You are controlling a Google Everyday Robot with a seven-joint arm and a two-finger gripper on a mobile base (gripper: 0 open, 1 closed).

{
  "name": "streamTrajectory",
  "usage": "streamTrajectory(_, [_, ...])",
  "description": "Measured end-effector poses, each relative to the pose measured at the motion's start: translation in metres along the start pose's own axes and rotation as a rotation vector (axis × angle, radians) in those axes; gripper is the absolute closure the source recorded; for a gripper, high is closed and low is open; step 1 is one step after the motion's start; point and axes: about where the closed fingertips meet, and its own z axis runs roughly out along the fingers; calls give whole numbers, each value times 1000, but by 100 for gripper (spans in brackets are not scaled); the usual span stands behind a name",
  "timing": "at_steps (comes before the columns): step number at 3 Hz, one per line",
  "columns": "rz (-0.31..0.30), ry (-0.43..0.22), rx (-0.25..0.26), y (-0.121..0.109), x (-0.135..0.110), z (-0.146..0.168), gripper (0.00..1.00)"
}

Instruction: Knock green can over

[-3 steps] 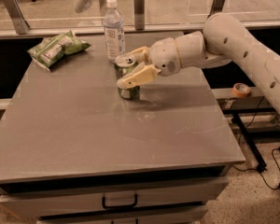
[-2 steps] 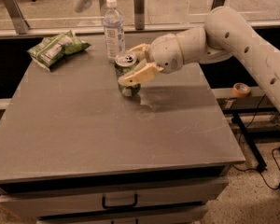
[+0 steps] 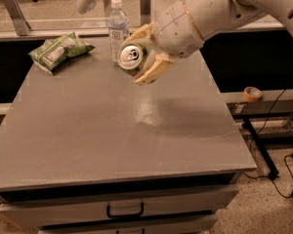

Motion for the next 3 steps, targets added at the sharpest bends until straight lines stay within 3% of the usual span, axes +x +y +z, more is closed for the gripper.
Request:
streamTrajectory(1, [-127,243,52,9,-22,12,100])
streamTrajectory(2, [-197,428,61,22,-31,43,100])
streamTrajectory(3, [-254,557,38,29,-27,58,82])
